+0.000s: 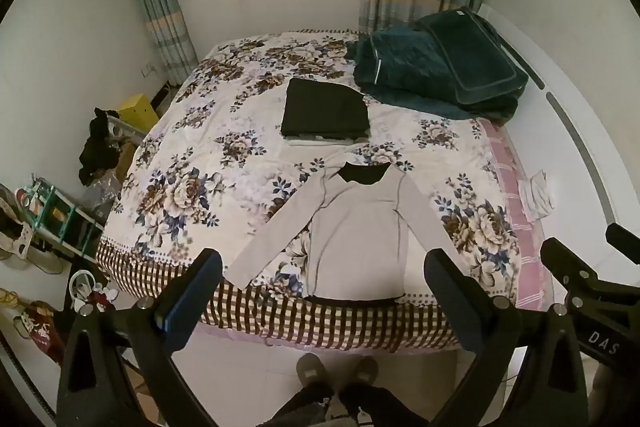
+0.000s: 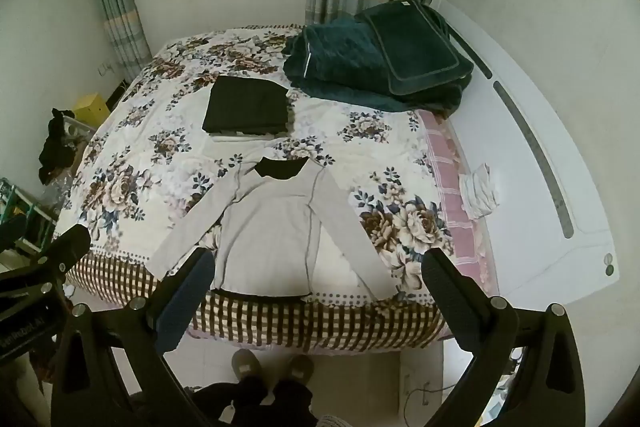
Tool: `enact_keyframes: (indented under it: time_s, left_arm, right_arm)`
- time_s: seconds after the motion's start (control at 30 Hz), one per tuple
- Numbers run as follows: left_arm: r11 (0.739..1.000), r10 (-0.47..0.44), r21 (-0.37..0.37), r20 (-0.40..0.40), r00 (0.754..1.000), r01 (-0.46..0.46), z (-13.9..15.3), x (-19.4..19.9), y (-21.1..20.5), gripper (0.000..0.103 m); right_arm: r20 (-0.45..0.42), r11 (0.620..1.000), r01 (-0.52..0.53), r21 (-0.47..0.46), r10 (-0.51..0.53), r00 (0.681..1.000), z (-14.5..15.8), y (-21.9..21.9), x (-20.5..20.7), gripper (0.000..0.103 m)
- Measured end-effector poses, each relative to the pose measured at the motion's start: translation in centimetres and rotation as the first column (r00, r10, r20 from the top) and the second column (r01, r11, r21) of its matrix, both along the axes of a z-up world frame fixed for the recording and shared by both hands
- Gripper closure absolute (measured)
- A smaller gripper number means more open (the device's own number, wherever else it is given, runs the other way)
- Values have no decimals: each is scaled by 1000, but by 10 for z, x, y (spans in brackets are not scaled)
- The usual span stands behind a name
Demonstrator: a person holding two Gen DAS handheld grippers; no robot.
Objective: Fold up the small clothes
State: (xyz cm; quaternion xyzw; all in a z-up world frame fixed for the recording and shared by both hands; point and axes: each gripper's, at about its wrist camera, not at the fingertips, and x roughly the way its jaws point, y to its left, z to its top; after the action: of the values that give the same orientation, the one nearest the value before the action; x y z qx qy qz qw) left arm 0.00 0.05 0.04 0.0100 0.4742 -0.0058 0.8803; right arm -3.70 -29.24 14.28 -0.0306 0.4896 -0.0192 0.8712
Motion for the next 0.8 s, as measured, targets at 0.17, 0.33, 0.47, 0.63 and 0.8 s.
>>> enact_keyframes:
  time_s: [0.17, 0.33, 0.47, 0.63, 0.8]
  left_arm:
    - [1000, 1, 5, 2, 1000, -1, 2, 4, -1, 0]
    - [1000, -3, 8, 8, 1000, 3, 3, 3, -4, 0]
    - [1000, -3, 4, 11, 1000, 3, 5, 7, -4, 0]
    - [1000, 2, 1, 30, 1000, -2, 16, 4, -3, 0]
    - [1000, 1, -1, 36, 999, -1, 18, 3, -3, 0]
  right_arm:
    - [13, 1000, 0, -5, 0, 1000, 1, 1, -1, 0]
    - [11, 1000, -4, -2, 4, 1000, 1, 1, 0, 0]
    - [12, 1000, 0, 0, 0, 1000, 0, 0, 0, 0]
    - [14, 1000, 0, -2, 0, 1000, 0, 0, 0, 0]
    - [19, 1000, -1, -3, 1, 1000, -3, 1, -1, 0]
